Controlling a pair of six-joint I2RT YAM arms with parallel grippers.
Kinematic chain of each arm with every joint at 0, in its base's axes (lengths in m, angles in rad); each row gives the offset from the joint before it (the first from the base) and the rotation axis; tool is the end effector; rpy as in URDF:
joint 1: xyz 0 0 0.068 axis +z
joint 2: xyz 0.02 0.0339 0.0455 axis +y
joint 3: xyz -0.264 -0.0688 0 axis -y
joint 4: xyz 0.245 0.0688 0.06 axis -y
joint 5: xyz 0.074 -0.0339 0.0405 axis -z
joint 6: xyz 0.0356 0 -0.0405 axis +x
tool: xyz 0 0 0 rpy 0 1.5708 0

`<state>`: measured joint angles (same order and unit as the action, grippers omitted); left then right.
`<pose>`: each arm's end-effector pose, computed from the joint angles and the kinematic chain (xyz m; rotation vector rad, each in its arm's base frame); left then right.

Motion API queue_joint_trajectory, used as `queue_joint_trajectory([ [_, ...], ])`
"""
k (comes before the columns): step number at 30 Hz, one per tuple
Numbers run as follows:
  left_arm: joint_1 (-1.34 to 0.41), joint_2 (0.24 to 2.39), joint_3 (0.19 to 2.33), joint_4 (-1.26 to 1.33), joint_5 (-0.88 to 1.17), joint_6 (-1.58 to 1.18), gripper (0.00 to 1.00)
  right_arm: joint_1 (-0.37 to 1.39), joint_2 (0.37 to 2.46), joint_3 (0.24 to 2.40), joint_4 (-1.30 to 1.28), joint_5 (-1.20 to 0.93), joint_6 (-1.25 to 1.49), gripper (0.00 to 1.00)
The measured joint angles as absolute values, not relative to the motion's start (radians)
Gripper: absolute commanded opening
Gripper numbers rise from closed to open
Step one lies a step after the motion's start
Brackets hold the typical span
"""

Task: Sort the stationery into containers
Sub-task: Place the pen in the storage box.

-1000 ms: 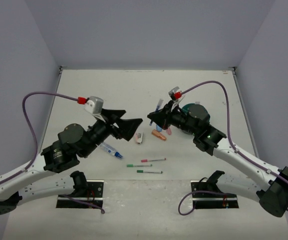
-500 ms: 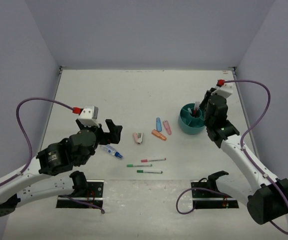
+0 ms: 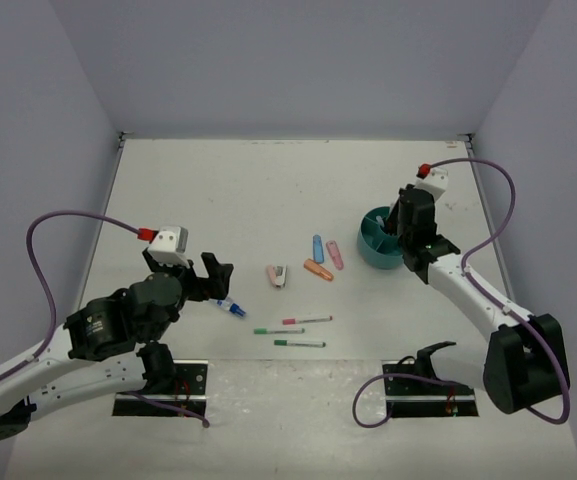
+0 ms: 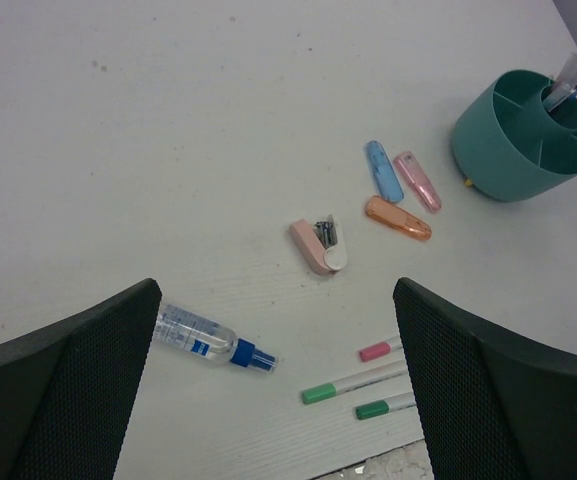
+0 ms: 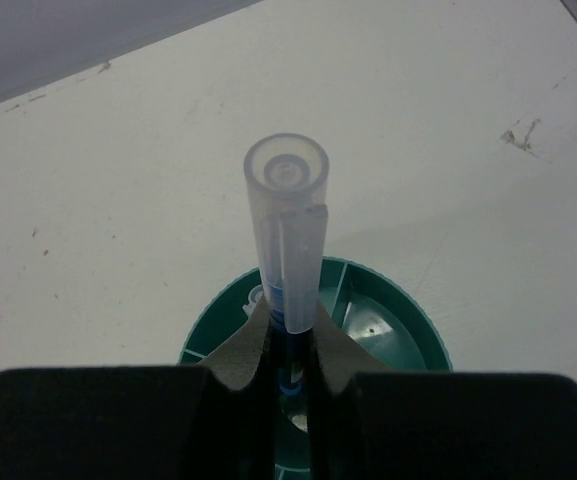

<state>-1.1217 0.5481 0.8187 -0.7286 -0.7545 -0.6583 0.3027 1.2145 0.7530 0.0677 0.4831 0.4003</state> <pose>0.0673 -0.0834 0.3302 -0.0191 1.9228 -0.4367 0.2640 0.0651 0.2651 0.4030 1.8747 -0.0029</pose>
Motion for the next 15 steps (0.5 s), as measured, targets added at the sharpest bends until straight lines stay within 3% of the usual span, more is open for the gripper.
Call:
queue_joint_trajectory([
  [6, -1.122, 0.548, 0.818, -0.727, -0.748, -0.651, 1.00, 0.303, 1.229, 0.740, 0.110, 0.454, 0.430, 0.19],
  [15, -1.122, 0.556, 0.817, -0.727, -0.736, -0.645, 1.00, 0.303, 1.217, 0.716, 0.140, 0.417, 0.438, 0.21],
])
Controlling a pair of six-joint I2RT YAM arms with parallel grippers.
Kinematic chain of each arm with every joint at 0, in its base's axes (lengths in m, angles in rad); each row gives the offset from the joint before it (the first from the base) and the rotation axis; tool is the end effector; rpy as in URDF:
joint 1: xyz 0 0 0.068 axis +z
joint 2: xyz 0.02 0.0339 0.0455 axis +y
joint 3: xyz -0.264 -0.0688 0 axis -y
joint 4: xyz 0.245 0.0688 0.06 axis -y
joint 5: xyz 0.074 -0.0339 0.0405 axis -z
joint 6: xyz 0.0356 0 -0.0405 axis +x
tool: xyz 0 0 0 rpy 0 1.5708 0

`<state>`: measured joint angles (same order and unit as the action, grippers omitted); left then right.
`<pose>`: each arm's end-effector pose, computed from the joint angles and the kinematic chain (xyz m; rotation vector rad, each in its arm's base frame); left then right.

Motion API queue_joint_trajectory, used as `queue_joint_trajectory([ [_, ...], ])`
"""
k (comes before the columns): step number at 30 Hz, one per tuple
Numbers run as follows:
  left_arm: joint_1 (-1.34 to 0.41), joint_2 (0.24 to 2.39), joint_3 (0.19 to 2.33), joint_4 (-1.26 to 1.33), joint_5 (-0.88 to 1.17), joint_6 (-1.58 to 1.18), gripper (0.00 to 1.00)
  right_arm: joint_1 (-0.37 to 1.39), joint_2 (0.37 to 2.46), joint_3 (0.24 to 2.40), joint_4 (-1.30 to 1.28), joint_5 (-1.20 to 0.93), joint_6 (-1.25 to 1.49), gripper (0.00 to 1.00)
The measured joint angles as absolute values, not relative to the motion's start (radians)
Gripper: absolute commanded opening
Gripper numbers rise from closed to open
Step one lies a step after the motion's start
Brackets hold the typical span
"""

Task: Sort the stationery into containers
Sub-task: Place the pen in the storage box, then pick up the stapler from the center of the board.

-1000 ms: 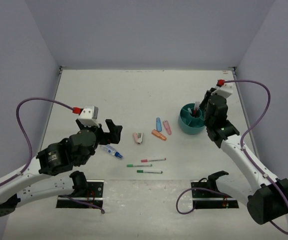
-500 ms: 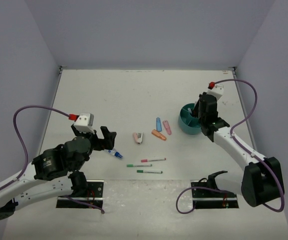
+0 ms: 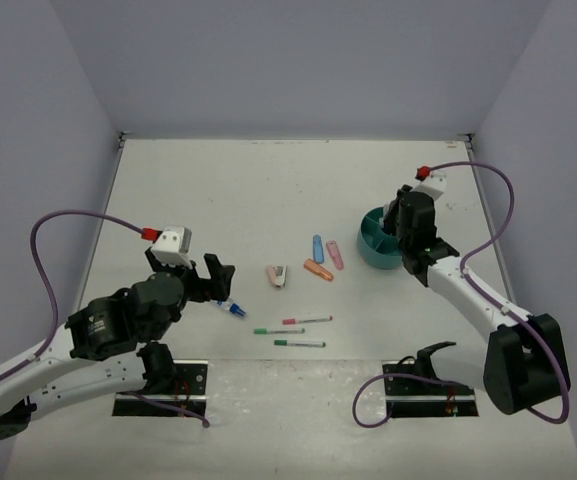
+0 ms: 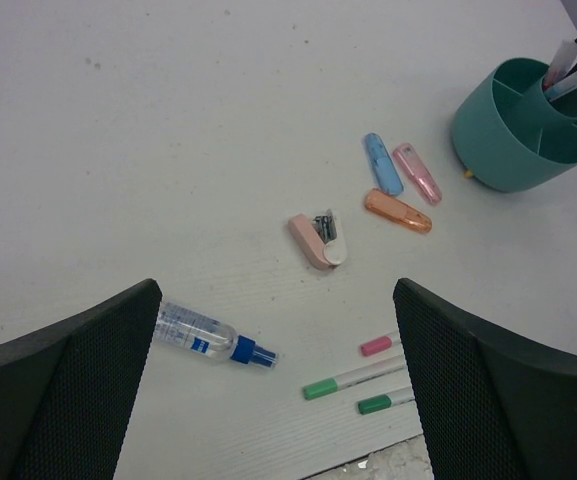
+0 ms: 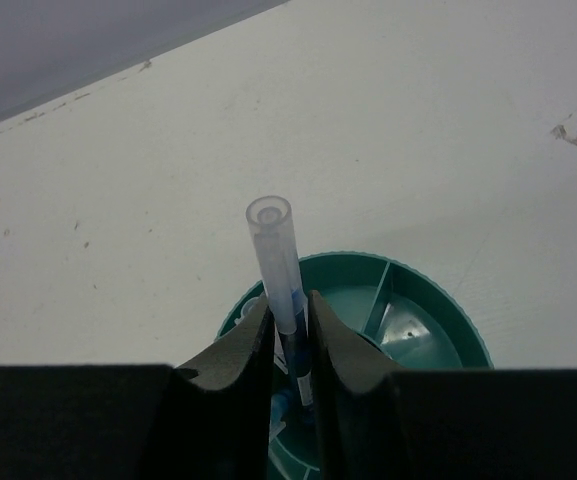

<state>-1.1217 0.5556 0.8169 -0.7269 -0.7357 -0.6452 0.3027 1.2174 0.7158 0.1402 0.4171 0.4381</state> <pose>0.0678 -0.0857 0.3289 0.0095 1.9345 -0.4369 0.2639 0.0673 0.2583 0.4017 1.8583 0.0995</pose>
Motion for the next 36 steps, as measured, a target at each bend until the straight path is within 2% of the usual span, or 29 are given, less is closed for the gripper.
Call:
queue_joint_trajectory([
  [4, -1.122, 0.561, 0.813, -0.727, -0.732, -0.643, 1.00, 0.303, 1.204, 0.709, 0.132, 0.402, 0.441, 0.36],
  [10, -1.122, 0.566, 0.810, -0.727, -0.729, -0.643, 1.00, 0.307, 1.187, 0.709, 0.098, 0.390, 0.448, 0.46],
  [15, -1.122, 0.582, 0.809, -0.727, -0.729, -0.643, 1.00, 0.316, 1.106, 0.708, 0.008, 0.389, 0.448, 0.46],
  [20, -1.121, 0.637, 0.809, -0.734, -0.740, -0.648, 1.00, 0.356, 0.927, 0.708, -0.083, 0.374, 0.443, 0.44],
  [25, -1.122, 0.692, 0.810, -0.778, -0.771, -0.682, 1.00, 0.418, 0.799, 0.721, -0.152, 0.282, 0.403, 0.52],
  [30, -1.122, 0.758, 0.835, -0.841, -0.797, -0.731, 1.00, 0.537, 0.851, 0.775, -0.271, 0.168, 0.357, 0.55],
  [32, -1.122, 0.789, 0.859, -0.877, -0.809, -0.755, 1.00, 0.607, 0.938, 0.797, -0.307, 0.115, 0.339, 0.60],
  [36, -1.122, 0.800, 0.884, -0.930, -0.845, -0.777, 1.00, 0.682, 1.176, 0.884, -0.402, 0.073, 0.312, 0.61],
])
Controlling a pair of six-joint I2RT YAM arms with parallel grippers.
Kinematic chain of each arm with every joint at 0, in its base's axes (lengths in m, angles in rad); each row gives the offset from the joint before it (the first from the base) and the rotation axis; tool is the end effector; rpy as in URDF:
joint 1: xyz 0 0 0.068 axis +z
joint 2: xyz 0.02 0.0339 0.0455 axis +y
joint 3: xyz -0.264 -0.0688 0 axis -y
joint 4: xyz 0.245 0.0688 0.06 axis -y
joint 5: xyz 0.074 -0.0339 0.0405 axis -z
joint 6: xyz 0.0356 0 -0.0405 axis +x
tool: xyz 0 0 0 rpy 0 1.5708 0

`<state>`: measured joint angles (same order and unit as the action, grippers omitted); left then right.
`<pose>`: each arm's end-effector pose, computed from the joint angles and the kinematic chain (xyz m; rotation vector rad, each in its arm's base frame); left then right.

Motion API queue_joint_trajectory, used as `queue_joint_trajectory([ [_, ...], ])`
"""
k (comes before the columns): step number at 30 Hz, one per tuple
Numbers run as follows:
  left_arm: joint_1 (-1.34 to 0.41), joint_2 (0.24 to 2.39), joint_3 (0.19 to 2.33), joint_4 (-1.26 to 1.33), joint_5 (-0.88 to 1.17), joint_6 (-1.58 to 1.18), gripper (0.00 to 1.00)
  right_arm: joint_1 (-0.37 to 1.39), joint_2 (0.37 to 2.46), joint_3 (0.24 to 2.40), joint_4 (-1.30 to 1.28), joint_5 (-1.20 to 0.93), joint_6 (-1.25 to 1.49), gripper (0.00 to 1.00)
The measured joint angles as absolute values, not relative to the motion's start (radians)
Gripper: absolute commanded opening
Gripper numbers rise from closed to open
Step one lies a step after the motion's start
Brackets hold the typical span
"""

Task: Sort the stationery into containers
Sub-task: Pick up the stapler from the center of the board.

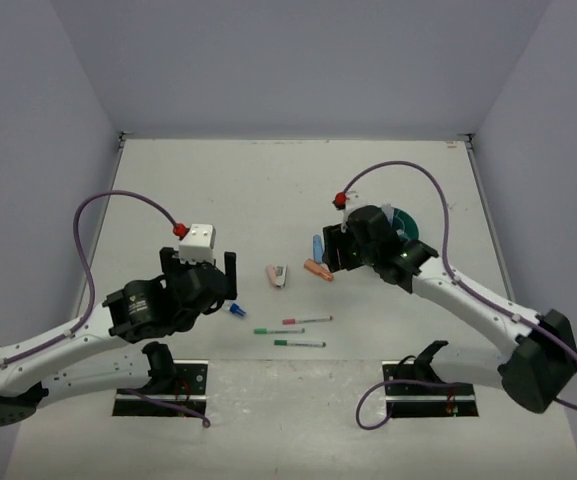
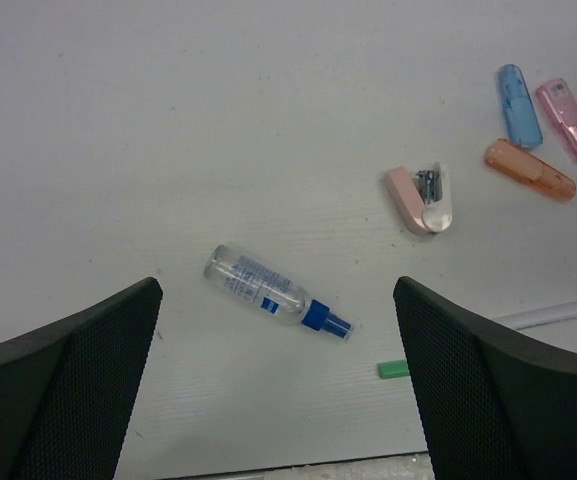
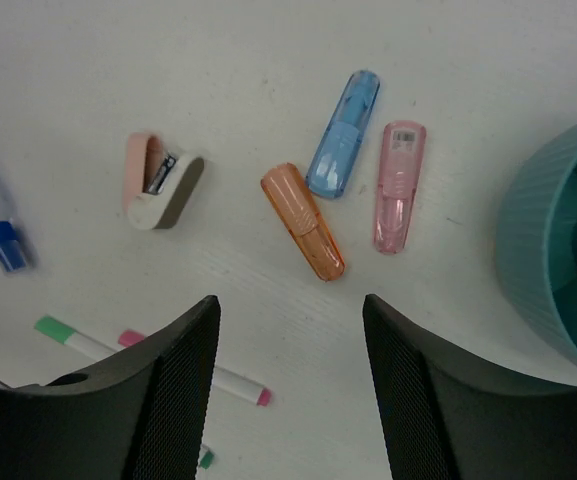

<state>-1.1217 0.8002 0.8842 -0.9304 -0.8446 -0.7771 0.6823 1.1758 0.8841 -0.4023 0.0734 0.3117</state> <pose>0.0847 -0.1145 0.3101 0.0077 2.0927 -0.0959 0.1992 0.1585 0.2741 -0.3850 2.2690 0.4401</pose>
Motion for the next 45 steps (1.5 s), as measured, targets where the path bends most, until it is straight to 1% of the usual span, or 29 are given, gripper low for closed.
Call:
queue_joint_trajectory([
  [6, -1.122, 0.734, 0.846, -0.922, -0.858, -0.766, 1.00, 0.758, 1.455, 0.942, -0.483, 0.058, 0.259, 0.57],
  [10, -1.122, 0.719, 0.842, -0.920, -0.858, -0.766, 1.00, 0.793, 1.468, 0.951, -0.492, 0.057, 0.243, 0.57],
  [13, -1.121, 0.692, 0.830, -0.909, -0.855, -0.765, 1.00, 0.858, 1.509, 0.997, -0.506, 0.095, 0.226, 0.57],
  [14, -1.122, 0.686, 0.828, -0.905, -0.853, -0.764, 1.00, 0.873, 1.533, 1.019, -0.504, 0.107, 0.226, 0.58],
  [15, -1.122, 0.681, 0.826, -0.903, -0.852, -0.764, 1.00, 0.885, 1.557, 1.040, -0.503, 0.116, 0.227, 0.65],
  [16, -1.122, 0.681, 0.826, -0.900, -0.851, -0.764, 1.00, 0.888, 1.576, 1.054, -0.500, 0.120, 0.234, 0.77],
  [17, -1.122, 0.683, 0.826, -0.898, -0.851, -0.764, 1.00, 0.889, 1.593, 1.068, -0.499, 0.121, 0.250, 0.87],
  [18, -1.122, 0.690, 0.826, -0.898, -0.850, -0.763, 1.00, 0.889, 1.608, 1.080, -0.498, 0.121, 0.271, 0.91],
  [19, -1.122, 0.698, 0.826, -0.897, -0.849, -0.763, 1.00, 0.889, 1.622, 1.093, -0.496, 0.121, 0.292, 0.92],
  [22, -1.121, 0.721, 0.826, -0.897, -0.849, -0.764, 1.00, 0.904, 1.691, 1.174, -0.487, 0.138, 0.379, 0.94],
  [25, -1.122, 0.733, 0.826, -0.898, -0.847, -0.764, 1.00, 0.932, 1.752, 1.252, -0.498, 0.144, 0.438, 0.92],
  [29, -1.122, 0.720, 0.826, -0.898, -0.845, -0.764, 1.00, 0.964, 1.862, 1.361, -0.510, 0.163, 0.499, 0.79],
  [30, -1.122, 0.714, 0.826, -0.898, -0.845, -0.764, 1.00, 0.970, 1.887, 1.377, -0.512, 0.172, 0.514, 0.77],
  [33, -1.122, 0.695, 0.826, -0.897, -0.845, -0.764, 1.00, 0.979, 1.927, 1.380, -0.522, 0.205, 0.549, 0.71],
  [36, -1.122, 0.681, 0.826, -0.895, -0.844, -0.763, 1.00, 0.981, 1.941, 1.371, -0.528, 0.230, 0.577, 0.62],
  [38, -1.122, 0.681, 0.826, -0.893, -0.844, -0.763, 1.00, 0.981, 1.945, 1.371, -0.530, 0.242, 0.587, 0.58],
  [45, -1.122, 0.688, 0.824, -0.888, -0.839, -0.762, 1.00, 0.981, 2.001, 1.371, -0.524, 0.251, 0.593, 0.56],
])
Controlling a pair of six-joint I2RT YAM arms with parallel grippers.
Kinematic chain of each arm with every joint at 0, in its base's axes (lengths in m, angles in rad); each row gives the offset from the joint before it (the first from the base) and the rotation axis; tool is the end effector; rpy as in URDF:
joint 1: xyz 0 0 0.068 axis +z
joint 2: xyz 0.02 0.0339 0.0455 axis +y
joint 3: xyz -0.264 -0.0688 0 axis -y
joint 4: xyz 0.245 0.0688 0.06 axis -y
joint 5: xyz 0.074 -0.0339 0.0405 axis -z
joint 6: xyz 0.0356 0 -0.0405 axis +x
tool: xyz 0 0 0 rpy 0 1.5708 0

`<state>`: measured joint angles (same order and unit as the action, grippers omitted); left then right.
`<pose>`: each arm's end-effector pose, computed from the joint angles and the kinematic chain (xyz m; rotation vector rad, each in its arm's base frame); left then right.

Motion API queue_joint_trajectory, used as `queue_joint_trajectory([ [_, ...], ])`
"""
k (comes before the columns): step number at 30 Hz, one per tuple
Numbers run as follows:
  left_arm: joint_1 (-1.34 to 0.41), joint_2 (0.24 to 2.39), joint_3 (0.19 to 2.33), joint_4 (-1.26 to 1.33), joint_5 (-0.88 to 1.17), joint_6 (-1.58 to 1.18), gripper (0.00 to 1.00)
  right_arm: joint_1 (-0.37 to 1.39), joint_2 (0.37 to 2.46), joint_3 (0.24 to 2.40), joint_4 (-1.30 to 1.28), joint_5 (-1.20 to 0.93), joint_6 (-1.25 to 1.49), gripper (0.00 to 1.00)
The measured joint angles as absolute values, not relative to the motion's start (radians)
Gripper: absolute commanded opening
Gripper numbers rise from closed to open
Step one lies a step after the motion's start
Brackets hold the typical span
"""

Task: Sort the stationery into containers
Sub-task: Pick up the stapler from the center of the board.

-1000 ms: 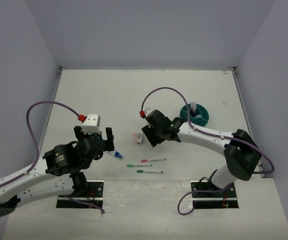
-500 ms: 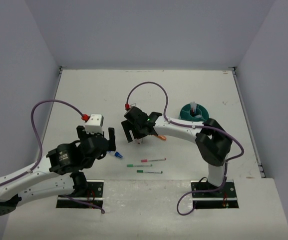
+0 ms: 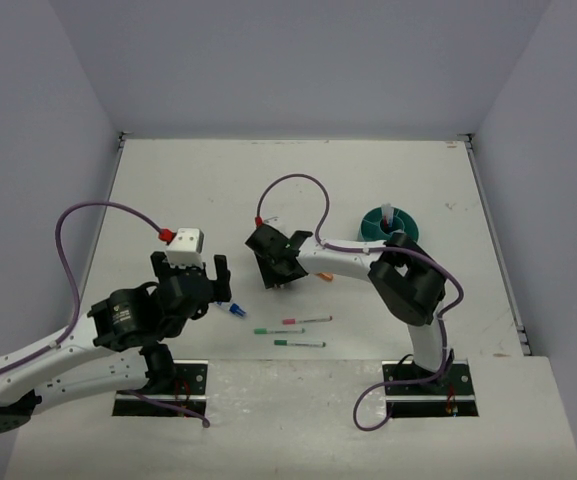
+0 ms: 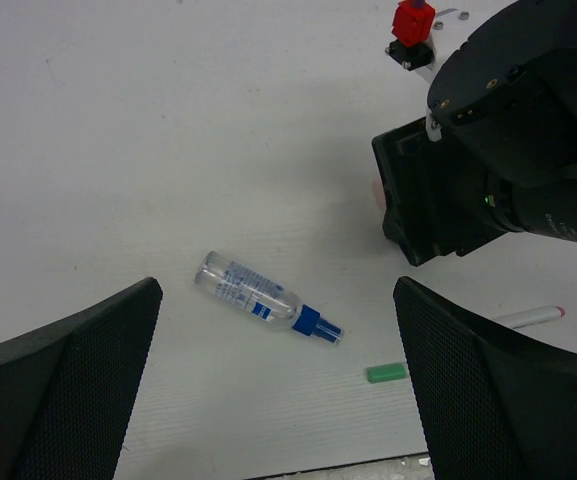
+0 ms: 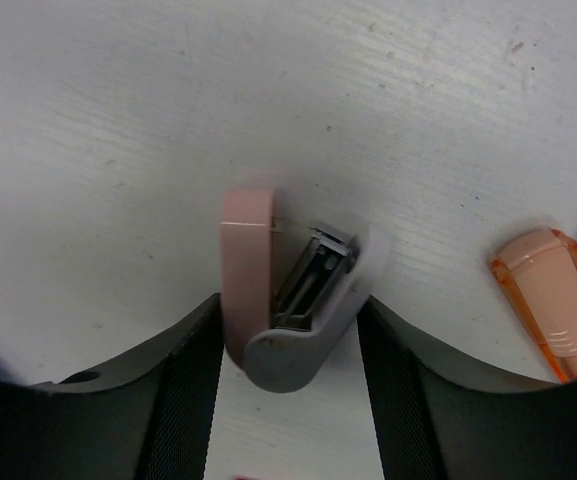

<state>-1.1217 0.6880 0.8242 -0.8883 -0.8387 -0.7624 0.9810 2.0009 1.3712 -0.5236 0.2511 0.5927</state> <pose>0.0768 -0.0985 0.3070 -0.0234 2.0496 -0.1785 0.2339 0.3337 0.1585 -0.4447 2.6312 0.1624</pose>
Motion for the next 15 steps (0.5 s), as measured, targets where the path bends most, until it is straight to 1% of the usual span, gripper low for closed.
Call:
queue_joint_trajectory([
  [2, -1.122, 0.688, 0.824, -0.885, -0.837, -0.759, 1.00, 0.981, 2.008, 1.381, -0.520, 0.261, 0.594, 0.53],
  [4, -1.122, 0.689, 0.824, -0.883, -0.836, -0.755, 1.00, 0.981, 2.014, 1.388, -0.519, 0.269, 0.593, 0.44],
  [6, -1.122, 0.691, 0.824, -0.881, -0.834, -0.749, 1.00, 0.981, 2.020, 1.395, -0.518, 0.274, 0.591, 0.41],
  [11, -1.122, 0.699, 0.824, -0.880, -0.830, -0.741, 1.00, 0.981, 2.024, 1.402, -0.514, 0.281, 0.573, 0.03],
  [12, -1.122, 0.699, 0.824, -0.880, -0.830, -0.741, 1.00, 0.981, 2.025, 1.402, -0.511, 0.281, 0.565, 0.00],
  [15, -1.122, 0.697, 0.824, -0.879, -0.829, -0.740, 1.00, 0.981, 2.011, 1.369, -0.453, 0.280, 0.512, 0.00],
])
